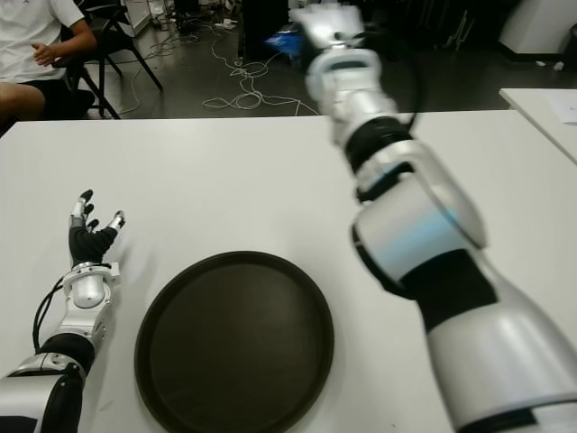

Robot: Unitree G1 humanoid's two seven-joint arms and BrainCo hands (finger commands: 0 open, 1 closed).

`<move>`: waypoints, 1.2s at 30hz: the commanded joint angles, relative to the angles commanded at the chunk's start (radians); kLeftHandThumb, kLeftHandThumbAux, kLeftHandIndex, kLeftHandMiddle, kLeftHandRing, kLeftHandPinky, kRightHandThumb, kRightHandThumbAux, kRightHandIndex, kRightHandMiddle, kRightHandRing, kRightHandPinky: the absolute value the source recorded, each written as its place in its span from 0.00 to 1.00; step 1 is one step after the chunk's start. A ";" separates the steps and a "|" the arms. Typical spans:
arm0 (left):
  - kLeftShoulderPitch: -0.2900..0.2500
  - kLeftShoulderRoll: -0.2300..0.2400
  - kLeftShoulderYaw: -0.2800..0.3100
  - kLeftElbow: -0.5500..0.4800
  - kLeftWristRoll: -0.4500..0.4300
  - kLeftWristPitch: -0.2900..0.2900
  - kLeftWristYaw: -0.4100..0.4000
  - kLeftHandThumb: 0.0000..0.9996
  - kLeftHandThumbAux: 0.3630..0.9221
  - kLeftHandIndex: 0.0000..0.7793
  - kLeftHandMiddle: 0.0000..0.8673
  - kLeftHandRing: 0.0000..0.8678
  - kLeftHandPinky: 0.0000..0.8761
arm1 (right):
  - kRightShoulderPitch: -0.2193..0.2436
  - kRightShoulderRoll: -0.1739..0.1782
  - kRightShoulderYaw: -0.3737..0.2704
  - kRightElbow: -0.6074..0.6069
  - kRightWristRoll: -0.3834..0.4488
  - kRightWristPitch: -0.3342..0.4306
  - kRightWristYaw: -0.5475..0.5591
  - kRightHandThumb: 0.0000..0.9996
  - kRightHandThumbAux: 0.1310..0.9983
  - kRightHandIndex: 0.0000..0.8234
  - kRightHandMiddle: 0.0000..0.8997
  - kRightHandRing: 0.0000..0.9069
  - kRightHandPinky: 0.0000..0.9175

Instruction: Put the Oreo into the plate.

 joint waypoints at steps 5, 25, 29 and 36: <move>0.004 -0.004 0.000 0.001 0.004 -0.008 0.014 0.00 0.68 0.04 0.05 0.03 0.02 | 0.021 -0.069 -0.016 -0.001 0.014 0.011 -0.013 0.69 0.69 0.53 0.84 0.82 0.78; 0.003 0.005 -0.004 0.011 0.010 -0.006 -0.001 0.00 0.70 0.02 0.03 0.02 0.01 | 0.006 -0.106 -0.023 -0.004 0.003 0.047 -0.058 0.69 0.69 0.52 0.76 0.75 0.72; 0.002 0.003 -0.002 0.010 0.010 -0.007 -0.002 0.00 0.69 0.03 0.03 0.02 0.01 | -0.001 -0.098 -0.020 -0.004 0.002 0.043 -0.063 0.69 0.69 0.52 0.77 0.75 0.73; 0.002 -0.001 0.001 0.008 0.008 -0.004 0.002 0.00 0.66 0.02 0.04 0.03 0.03 | -0.002 -0.093 -0.015 -0.004 0.000 0.030 -0.080 0.69 0.69 0.52 0.79 0.77 0.75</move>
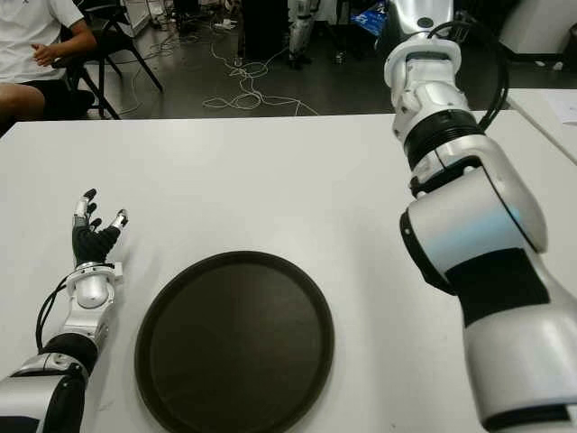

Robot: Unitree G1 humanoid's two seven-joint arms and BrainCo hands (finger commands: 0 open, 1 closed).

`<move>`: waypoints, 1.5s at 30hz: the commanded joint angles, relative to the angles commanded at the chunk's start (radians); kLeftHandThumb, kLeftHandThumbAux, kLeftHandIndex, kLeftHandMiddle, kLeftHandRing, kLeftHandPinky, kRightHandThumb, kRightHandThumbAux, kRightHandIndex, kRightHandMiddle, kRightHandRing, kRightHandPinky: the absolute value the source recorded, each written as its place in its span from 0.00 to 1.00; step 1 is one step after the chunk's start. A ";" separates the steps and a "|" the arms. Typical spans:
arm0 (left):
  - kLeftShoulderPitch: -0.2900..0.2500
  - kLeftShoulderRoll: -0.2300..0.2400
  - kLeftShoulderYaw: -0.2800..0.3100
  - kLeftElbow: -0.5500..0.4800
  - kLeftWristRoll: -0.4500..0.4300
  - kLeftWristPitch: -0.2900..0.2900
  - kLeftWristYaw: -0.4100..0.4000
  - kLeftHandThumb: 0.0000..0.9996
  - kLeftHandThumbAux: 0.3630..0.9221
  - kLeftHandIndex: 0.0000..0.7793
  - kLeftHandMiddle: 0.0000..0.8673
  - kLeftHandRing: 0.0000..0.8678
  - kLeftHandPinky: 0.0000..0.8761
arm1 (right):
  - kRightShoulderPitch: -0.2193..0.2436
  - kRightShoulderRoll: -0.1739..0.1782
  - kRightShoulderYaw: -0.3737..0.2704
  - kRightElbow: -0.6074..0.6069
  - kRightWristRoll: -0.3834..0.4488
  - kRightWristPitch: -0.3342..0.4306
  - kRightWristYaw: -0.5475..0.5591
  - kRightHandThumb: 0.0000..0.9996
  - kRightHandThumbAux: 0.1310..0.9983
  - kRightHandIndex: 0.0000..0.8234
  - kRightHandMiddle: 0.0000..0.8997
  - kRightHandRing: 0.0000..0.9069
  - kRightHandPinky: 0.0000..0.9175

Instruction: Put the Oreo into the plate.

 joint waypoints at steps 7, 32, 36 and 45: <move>-0.003 0.002 0.001 0.003 0.001 0.002 0.006 0.00 0.65 0.03 0.04 0.03 0.03 | -0.007 0.011 -0.006 -0.002 0.008 -0.029 -0.015 0.69 0.69 0.53 0.80 0.79 0.77; -0.002 0.008 -0.005 0.003 0.008 0.009 0.014 0.00 0.65 0.03 0.04 0.03 0.03 | 0.062 0.069 0.303 -0.056 -0.271 -0.330 -0.335 0.69 0.70 0.53 0.90 0.90 0.86; -0.003 0.008 -0.003 0.003 0.006 0.015 0.009 0.00 0.64 0.02 0.03 0.02 0.02 | 0.083 0.068 0.375 -0.076 -0.333 -0.449 -0.457 0.69 0.70 0.53 0.90 0.90 0.85; -0.002 0.008 -0.004 0.003 0.006 0.007 0.004 0.00 0.65 0.02 0.03 0.01 0.02 | 0.080 0.047 0.473 -0.112 -0.424 -0.601 -0.666 0.69 0.70 0.53 0.89 0.90 0.86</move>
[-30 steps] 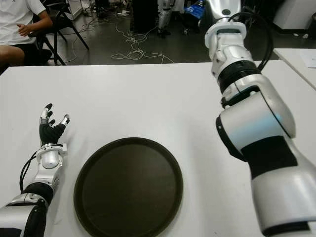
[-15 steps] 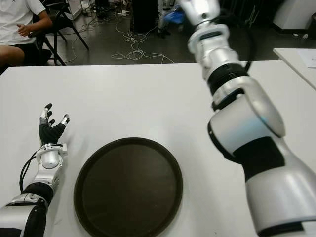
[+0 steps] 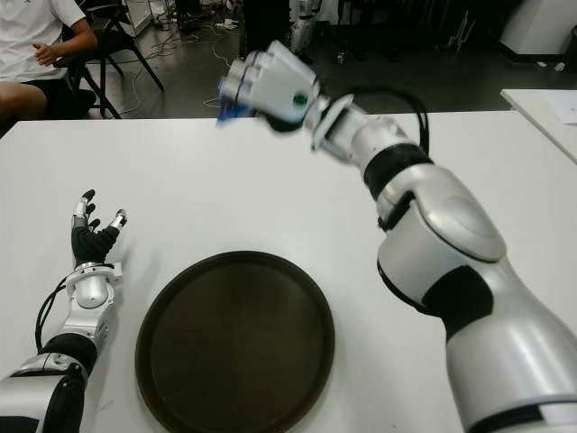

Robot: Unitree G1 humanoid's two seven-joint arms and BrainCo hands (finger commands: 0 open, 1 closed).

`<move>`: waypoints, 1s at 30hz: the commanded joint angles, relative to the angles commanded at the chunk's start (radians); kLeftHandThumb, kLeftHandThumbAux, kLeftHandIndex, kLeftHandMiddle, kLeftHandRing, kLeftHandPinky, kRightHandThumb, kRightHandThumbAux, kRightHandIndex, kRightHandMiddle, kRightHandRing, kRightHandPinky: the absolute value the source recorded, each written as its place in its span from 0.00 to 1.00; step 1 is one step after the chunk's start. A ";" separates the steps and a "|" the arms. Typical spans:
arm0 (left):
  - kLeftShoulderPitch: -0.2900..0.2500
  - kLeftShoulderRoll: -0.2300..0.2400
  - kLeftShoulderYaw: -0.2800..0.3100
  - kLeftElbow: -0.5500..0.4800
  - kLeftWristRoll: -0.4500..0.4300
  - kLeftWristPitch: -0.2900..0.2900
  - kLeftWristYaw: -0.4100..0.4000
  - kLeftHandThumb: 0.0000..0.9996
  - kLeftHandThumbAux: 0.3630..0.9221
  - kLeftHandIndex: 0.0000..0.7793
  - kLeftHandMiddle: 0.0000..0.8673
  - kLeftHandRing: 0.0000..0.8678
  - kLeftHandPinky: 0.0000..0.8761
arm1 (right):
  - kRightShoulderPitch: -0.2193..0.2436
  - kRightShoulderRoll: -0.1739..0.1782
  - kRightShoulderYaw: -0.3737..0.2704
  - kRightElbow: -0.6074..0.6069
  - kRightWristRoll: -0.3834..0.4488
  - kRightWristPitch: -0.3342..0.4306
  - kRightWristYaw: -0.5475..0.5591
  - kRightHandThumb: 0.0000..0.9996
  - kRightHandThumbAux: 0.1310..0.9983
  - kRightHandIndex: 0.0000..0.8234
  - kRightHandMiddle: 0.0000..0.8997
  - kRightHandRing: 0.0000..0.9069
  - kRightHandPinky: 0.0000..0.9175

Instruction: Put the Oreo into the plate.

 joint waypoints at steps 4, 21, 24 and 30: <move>0.003 -0.001 -0.002 -0.003 0.002 -0.001 0.003 0.00 0.65 0.02 0.03 0.01 0.02 | -0.009 -0.016 0.056 -0.013 -0.061 -0.039 -0.083 0.69 0.70 0.53 0.90 0.91 0.87; 0.003 0.002 -0.008 -0.003 0.009 -0.001 0.015 0.00 0.66 0.02 0.04 0.03 0.03 | -0.008 -0.129 0.148 -0.176 -0.159 -0.189 0.005 0.70 0.69 0.53 0.92 0.92 0.89; 0.004 0.002 -0.009 -0.005 0.008 0.000 0.012 0.00 0.68 0.02 0.04 0.03 0.03 | 0.010 -0.143 0.171 -0.204 -0.203 -0.151 -0.058 0.70 0.69 0.53 0.92 0.92 0.89; 0.004 0.003 -0.011 -0.005 0.009 0.001 0.015 0.00 0.70 0.03 0.05 0.03 0.03 | 0.041 -0.148 0.182 -0.218 -0.242 -0.085 -0.179 0.70 0.69 0.53 0.90 0.89 0.86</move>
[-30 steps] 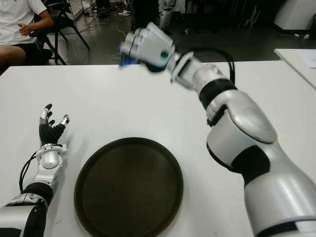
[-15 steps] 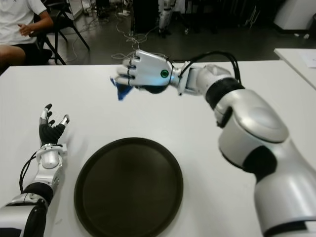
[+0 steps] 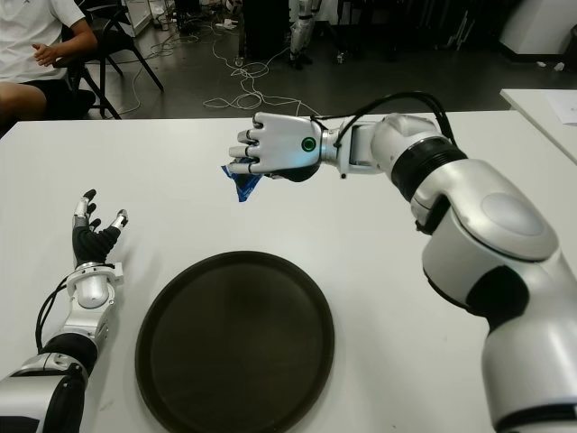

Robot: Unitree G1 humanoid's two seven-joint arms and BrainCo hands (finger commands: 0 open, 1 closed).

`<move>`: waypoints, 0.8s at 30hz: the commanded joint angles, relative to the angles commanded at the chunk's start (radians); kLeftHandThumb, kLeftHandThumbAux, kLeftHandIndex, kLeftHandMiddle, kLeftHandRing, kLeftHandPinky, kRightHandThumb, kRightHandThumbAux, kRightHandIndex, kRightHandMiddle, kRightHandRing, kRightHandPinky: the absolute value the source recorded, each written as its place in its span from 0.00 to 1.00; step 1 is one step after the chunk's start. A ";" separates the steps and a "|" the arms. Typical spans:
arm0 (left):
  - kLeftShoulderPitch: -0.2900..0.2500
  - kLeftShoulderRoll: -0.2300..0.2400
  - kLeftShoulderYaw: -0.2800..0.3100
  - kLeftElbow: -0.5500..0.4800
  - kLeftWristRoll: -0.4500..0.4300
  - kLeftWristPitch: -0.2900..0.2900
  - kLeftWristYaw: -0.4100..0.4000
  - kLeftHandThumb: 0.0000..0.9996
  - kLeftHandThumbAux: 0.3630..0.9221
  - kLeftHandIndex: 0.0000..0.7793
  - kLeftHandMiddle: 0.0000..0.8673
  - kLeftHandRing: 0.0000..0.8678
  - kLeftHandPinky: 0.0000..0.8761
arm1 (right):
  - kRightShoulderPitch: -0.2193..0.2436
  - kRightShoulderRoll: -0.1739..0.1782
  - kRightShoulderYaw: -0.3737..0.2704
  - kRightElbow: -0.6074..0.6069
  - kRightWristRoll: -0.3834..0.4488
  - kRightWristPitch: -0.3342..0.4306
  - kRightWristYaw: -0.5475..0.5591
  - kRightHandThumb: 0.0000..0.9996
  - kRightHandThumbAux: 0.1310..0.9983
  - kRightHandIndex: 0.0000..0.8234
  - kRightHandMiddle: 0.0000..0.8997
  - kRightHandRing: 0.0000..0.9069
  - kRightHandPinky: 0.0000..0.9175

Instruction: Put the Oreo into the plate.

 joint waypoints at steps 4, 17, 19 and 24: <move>-0.003 0.001 -0.002 0.001 0.003 0.005 0.008 0.00 0.70 0.03 0.05 0.04 0.04 | 0.023 -0.074 -0.040 -0.131 0.037 -0.055 0.036 0.70 0.69 0.53 0.89 0.88 0.85; -0.005 0.007 -0.011 0.002 0.013 0.022 0.032 0.00 0.65 0.04 0.05 0.03 0.02 | 0.220 -0.312 -0.275 -0.645 0.344 -0.377 0.412 0.69 0.69 0.53 0.90 0.89 0.86; -0.005 0.007 -0.012 0.003 0.014 0.022 0.033 0.00 0.66 0.04 0.05 0.03 0.02 | 0.256 -0.328 -0.316 -0.689 0.394 -0.401 0.476 0.69 0.69 0.53 0.90 0.90 0.86; -0.007 0.006 -0.010 0.005 0.012 0.023 0.026 0.00 0.67 0.03 0.04 0.02 0.02 | 0.327 -0.305 -0.385 -0.697 0.441 -0.439 0.563 0.69 0.69 0.53 0.91 0.90 0.86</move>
